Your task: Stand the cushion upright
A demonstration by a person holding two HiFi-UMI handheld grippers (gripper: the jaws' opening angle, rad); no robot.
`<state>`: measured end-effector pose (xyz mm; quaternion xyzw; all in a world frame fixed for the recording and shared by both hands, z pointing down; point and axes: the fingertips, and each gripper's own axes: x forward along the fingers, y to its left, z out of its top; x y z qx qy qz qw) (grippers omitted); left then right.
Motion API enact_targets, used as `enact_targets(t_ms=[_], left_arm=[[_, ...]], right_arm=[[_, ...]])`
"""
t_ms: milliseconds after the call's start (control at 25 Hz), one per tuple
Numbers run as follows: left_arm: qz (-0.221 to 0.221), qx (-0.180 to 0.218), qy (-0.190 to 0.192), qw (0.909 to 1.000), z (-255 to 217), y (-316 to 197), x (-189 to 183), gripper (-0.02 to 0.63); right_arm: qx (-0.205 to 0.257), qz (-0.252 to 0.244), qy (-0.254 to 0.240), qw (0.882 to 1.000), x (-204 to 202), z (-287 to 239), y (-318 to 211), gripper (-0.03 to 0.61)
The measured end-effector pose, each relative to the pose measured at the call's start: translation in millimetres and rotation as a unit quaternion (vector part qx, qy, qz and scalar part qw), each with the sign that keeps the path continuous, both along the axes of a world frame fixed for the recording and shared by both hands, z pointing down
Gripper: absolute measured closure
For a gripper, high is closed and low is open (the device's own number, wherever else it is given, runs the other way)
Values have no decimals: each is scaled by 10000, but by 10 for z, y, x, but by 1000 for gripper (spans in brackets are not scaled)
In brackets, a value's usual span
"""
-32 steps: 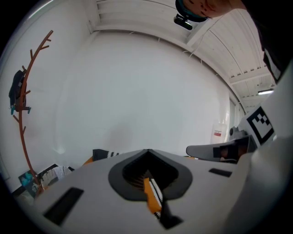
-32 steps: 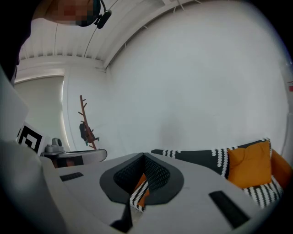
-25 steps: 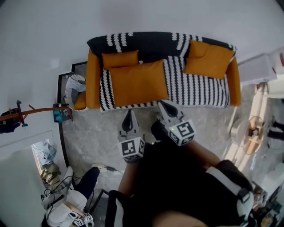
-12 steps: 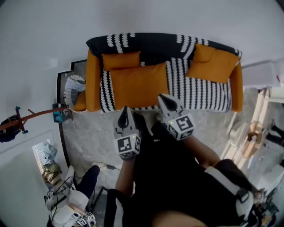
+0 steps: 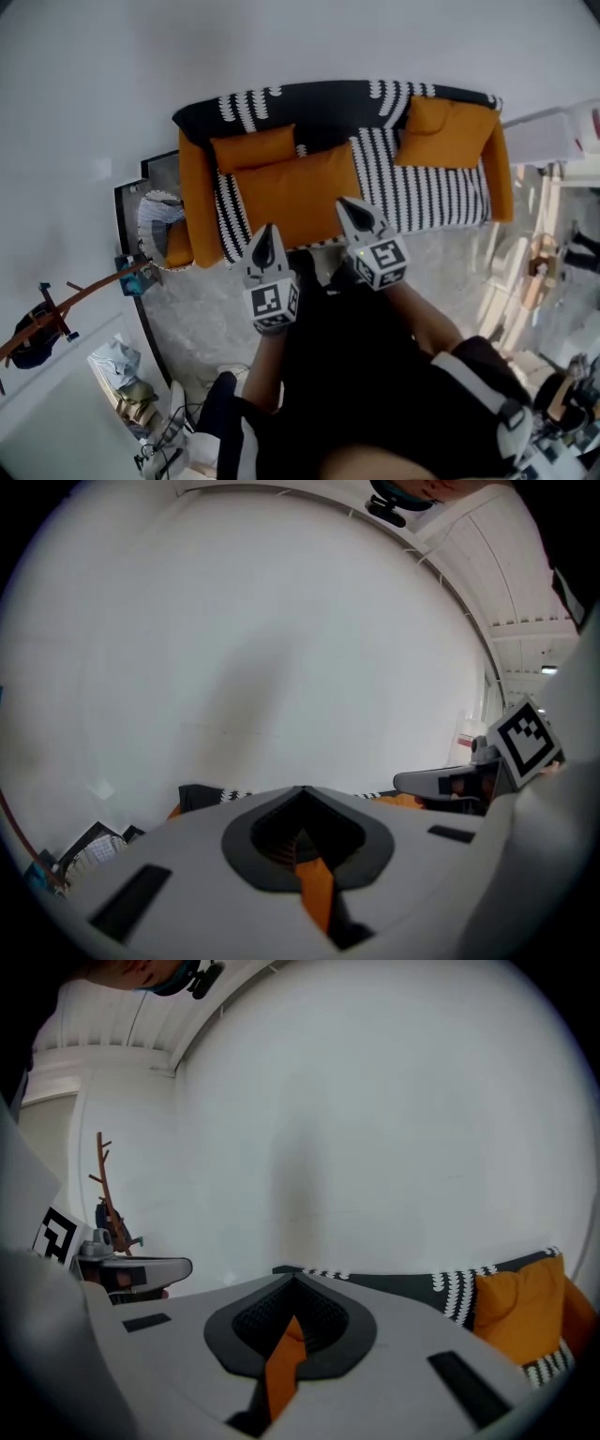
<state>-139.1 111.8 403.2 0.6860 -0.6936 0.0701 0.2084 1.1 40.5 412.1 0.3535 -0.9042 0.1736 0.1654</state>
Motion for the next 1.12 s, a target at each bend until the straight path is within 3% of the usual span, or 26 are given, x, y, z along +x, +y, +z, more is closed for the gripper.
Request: enact_targets(t_ms=[280, 520, 840, 1120], left_arm=[[403, -201, -3, 9990, 281, -285, -328, 615], [273, -488, 62, 9984, 618, -467, -528, 615], [206, -902, 198, 9955, 1196, -763, -598, 609], [70, -1397, 326, 9896, 1816, -902, -624, 552]], right_arm=[[-133, 346, 357, 9987, -195, 361, -267, 583], [-293, 453, 626, 9966, -232, 673, -516, 582], [-757, 178, 954, 9924, -239, 1248, -782, 557], [-1226, -8, 1242, 9847, -233, 1926, -1004, 502]])
